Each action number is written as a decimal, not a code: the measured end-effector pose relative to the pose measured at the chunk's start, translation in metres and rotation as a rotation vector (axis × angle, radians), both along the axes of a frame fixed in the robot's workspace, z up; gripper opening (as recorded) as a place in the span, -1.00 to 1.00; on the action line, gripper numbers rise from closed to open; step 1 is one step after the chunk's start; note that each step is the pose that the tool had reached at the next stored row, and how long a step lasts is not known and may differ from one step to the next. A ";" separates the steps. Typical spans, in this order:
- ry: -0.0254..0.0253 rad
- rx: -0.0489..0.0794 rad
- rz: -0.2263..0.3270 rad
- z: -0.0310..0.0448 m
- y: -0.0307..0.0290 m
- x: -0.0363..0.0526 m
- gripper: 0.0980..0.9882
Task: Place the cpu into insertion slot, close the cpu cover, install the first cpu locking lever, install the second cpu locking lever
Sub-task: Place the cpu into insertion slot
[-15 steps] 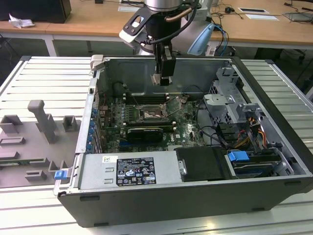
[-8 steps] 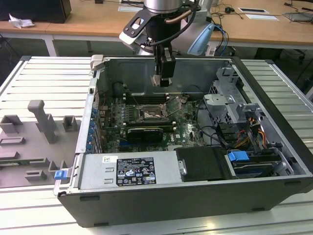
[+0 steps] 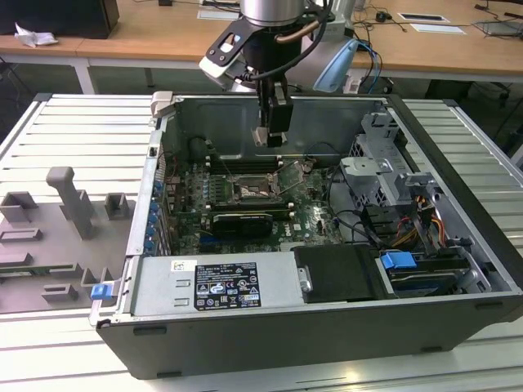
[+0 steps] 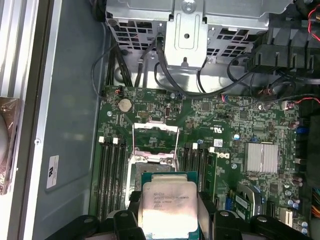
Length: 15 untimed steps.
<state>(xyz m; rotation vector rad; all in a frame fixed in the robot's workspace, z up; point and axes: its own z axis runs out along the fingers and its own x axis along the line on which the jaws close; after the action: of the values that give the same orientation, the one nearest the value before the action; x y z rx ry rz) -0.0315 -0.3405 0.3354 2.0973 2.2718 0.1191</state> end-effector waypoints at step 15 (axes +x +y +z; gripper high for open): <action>0.0001 0.000 0.000 -0.0087 0.0000 0.0000 -0.03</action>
<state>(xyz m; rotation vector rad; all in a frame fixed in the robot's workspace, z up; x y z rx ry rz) -0.0315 -0.3405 0.3267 2.0972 2.2718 0.1189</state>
